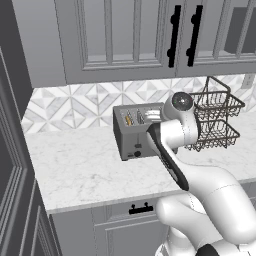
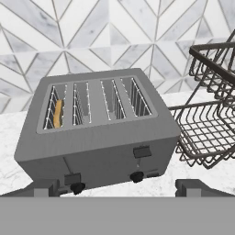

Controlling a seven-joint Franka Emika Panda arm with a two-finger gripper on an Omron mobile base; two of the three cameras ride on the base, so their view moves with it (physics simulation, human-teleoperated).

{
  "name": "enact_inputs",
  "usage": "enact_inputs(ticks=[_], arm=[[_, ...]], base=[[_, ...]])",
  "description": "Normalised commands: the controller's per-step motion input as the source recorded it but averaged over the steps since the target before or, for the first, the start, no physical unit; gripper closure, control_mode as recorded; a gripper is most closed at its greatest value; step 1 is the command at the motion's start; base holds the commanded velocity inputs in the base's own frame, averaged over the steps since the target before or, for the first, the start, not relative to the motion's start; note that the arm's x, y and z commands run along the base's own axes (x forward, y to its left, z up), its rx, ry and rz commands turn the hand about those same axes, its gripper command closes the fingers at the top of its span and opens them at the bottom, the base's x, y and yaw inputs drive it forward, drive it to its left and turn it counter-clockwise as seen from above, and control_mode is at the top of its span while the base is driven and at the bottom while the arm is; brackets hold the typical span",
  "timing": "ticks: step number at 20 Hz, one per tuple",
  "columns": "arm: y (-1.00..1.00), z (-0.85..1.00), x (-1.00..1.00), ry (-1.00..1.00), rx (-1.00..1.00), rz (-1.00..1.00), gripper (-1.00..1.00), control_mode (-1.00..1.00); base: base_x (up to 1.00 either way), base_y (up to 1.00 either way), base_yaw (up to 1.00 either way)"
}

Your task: Start the toaster. Once the lever pops up, take the bread to the plate on the dining counter.

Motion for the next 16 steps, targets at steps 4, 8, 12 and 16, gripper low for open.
enact_inputs(ticks=[4, 8, 12, 16], arm=[[0.0, 0.0, 0.0, 0.0, 0.0, 0.0, -1.0, -1.0], [0.0, 0.0, 0.0, 0.0, 0.0, 0.0, -1.0, -1.0], [0.0, 0.0, 0.0, 0.0, 0.0, 0.0, -1.0, -1.0], [0.0, 0.0, 0.0, 0.0, 0.0, 0.0, -1.0, -1.0]], base=[[0.0, 0.0, 0.0], [0.0, 0.0, 0.0], [0.0, 0.0, 0.0], [0.0, 0.0, 0.0]])
